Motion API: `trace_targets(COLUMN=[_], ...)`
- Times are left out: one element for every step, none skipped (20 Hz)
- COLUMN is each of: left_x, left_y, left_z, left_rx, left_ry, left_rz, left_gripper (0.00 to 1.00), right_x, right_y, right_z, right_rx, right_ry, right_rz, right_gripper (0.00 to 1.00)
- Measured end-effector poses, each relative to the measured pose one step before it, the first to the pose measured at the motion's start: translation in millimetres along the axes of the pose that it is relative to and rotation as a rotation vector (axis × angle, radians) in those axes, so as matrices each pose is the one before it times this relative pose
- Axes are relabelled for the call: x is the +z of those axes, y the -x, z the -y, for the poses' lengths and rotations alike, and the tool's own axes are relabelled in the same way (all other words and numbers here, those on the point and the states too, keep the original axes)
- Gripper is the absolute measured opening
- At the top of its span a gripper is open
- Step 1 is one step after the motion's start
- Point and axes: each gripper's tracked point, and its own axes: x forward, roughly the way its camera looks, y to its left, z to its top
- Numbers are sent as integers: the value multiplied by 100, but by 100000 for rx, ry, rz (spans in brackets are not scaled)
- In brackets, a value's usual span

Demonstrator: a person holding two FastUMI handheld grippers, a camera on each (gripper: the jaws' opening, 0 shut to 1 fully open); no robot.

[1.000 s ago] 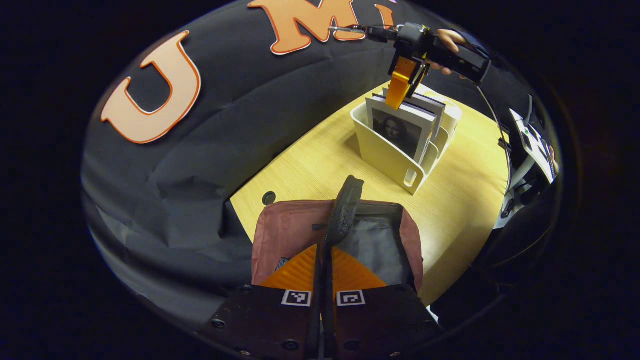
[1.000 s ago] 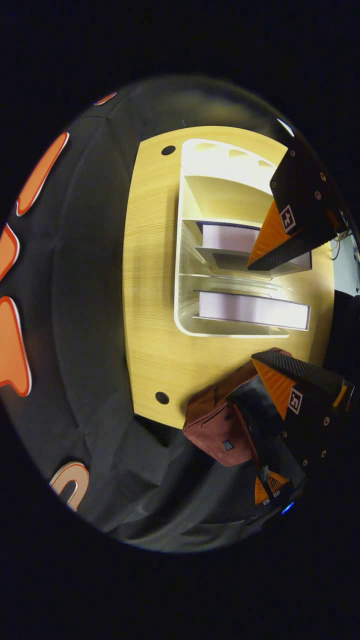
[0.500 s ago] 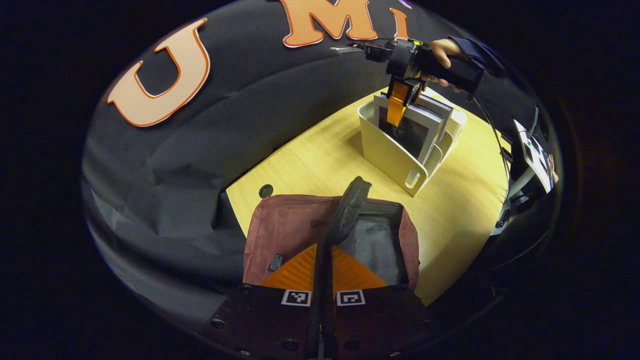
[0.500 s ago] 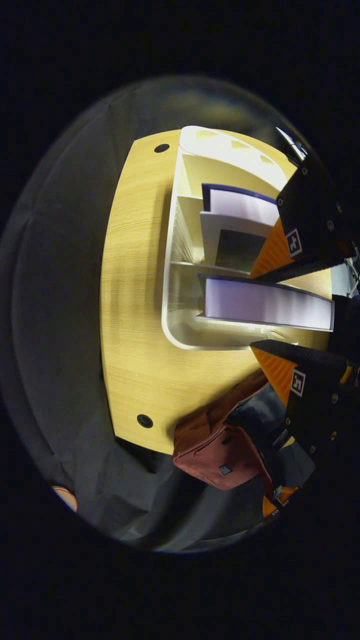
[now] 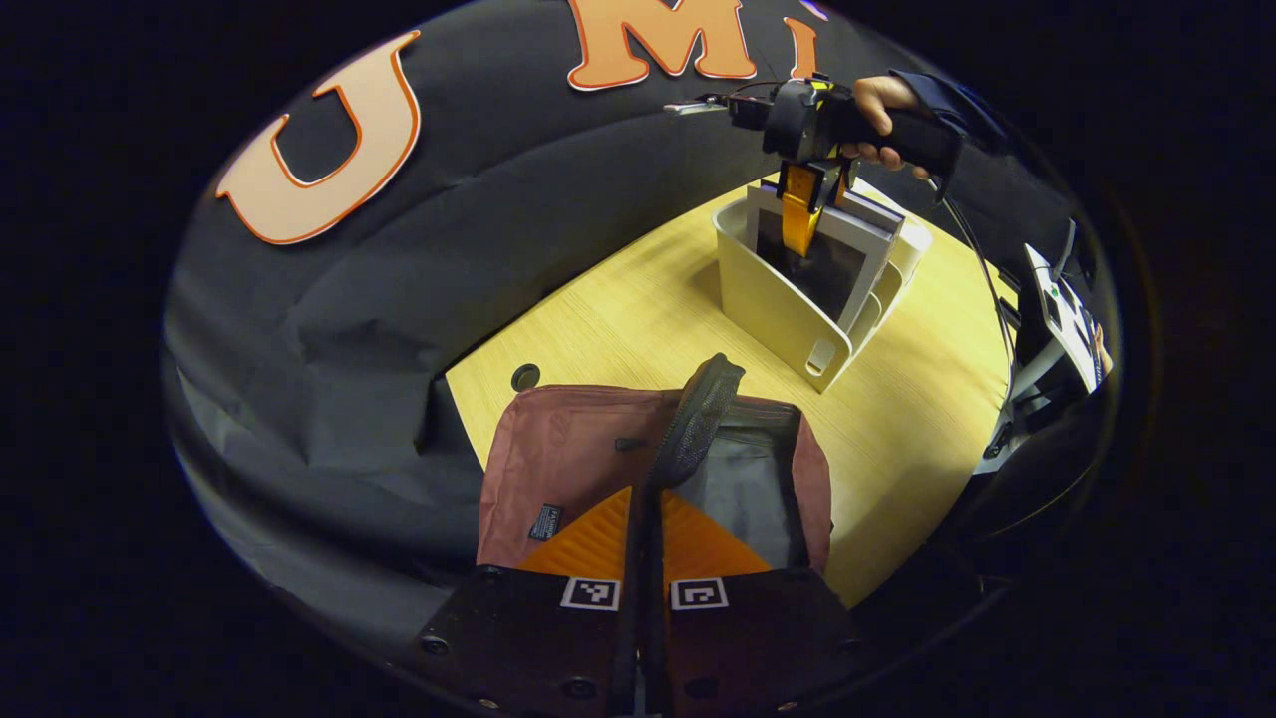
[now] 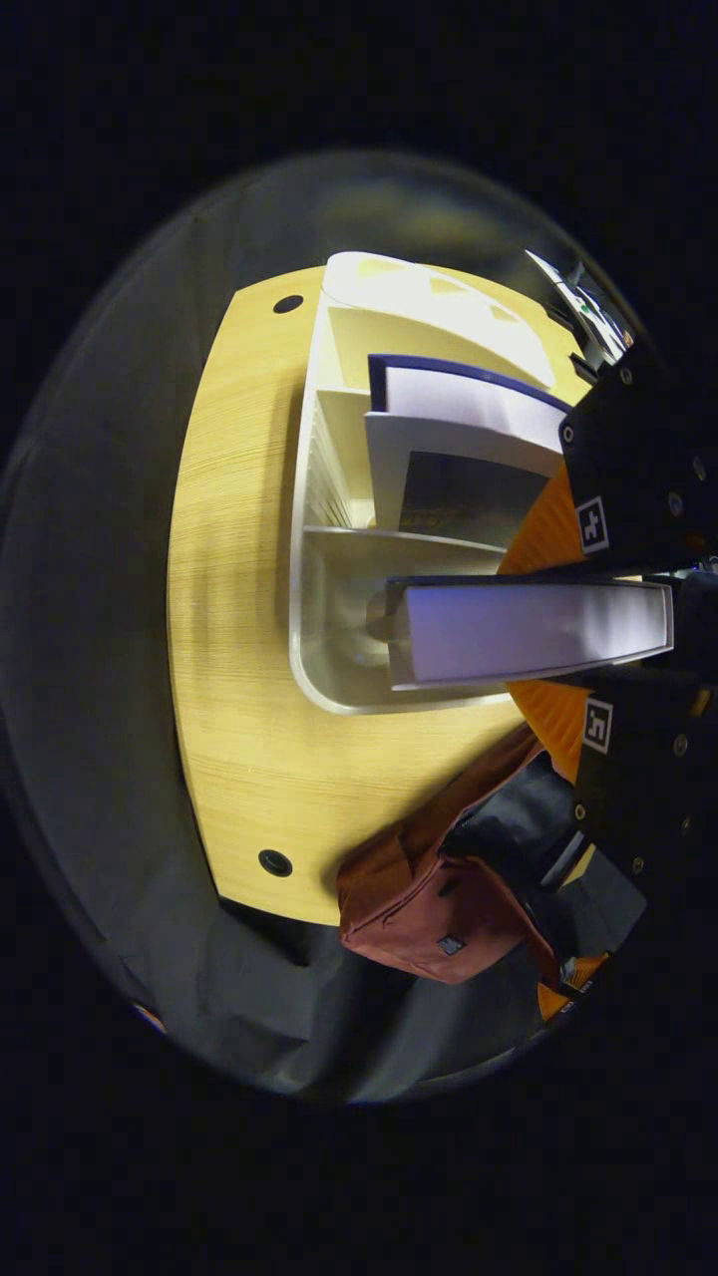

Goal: Open the schoolbag, grab two books from the bookshelf and put them into the schoolbag.

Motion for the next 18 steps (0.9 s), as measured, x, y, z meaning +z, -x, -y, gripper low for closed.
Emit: trace_targets(left_x=[-224, 76, -124, 3, -14, 12, -53, 8, -34, -9, -31, 10, -16, -26, 75, -2, 3, 31], left_y=[-167, -15, 31, 55, -46, 20, -89, 81, -13, -8, 34, -12, 35, -28, -14, -34, 73, 29], left_z=[7, 22, -23, 19, -7, 60, 41, 87, -74, 31, -62, 68, 21, -13, -47, 2, 54, -32], left_rx=[-294, 68, -210, -164, -209, -130, -135, -228, -149, -114, -48, 3, -102, 27, -67, 184, 85, 120], left_ry=[111, 48, 83, -79, 149, -99, 208, -7, 128, 59, 173, 293, 121, 363, 146, 265, 84, -137], left_rz=[-94, 215, -91, 182, -226, 116, -216, 106, -8, 165, 24, 19, 56, -42, 126, -34, 159, 145], left_gripper=[4, 5, 5, 5, 5, 5, 5, 5, 5, 5, 5, 5, 5, 5, 5, 5, 5, 5], right_x=[-191, -83, -268, -116, -67, -105, -50, -63, -180, -8, -74, -20, -402, -178, -219, -47, -422, -235], right_y=[685, 893, 819, 1117, 1263, 1247, 1213, 1268, 1306, 1225, 1159, 1074, 1138, 1007, 804, 773, 541, 258], right_z=[278, 353, 48, 259, 480, 217, 293, 357, 150, 82, 19, 136, 60, 1, -141, -180, -35, -35], right_rx=[342, 544, 747, 1033, 1032, 972, 882, 1246, 1549, 1707, 1661, 1634, 1716, 1565, 1893, 1958, 1738, 1462], right_ry=[-375, -385, -652, -487, -863, -746, -1012, -1019, -1312, -1280, -1263, -1275, -1071, -913, -308, 456, 730, -222], right_rz=[448, 720, 813, 956, 1557, 1764, 1812, 1693, 1973, 2011, 1981, 2006, 1585, 1486, 1868, 2347, 2150, 1433], right_gripper=[38, 37, 37, 37, 37, 37, 37, 37, 37, 37, 37, 37, 36, 37, 37, 36, 36, 36])
